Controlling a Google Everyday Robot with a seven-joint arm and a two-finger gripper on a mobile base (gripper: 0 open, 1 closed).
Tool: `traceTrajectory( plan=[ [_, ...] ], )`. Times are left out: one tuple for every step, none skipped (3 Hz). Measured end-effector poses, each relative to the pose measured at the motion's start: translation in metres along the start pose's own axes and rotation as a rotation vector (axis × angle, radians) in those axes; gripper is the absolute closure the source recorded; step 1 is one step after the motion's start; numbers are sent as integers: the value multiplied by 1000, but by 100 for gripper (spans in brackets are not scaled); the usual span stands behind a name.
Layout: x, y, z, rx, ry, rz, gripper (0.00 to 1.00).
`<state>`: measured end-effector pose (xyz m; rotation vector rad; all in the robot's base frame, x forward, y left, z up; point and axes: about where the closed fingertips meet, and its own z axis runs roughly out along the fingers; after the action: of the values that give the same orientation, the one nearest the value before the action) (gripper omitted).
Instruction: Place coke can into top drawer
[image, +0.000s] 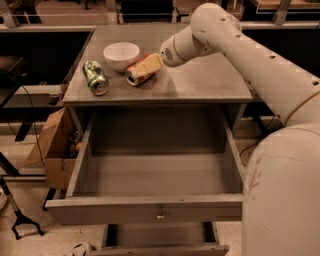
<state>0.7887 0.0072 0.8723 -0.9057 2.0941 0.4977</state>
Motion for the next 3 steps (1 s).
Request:
traceTrajectory(
  plan=[
    [-8,13,-6,-36,-30,-6,0],
    [-14,25,-1,-65,-36,-17,0],
    [-16,26,13,-84,-30,-14,0]
  ],
)
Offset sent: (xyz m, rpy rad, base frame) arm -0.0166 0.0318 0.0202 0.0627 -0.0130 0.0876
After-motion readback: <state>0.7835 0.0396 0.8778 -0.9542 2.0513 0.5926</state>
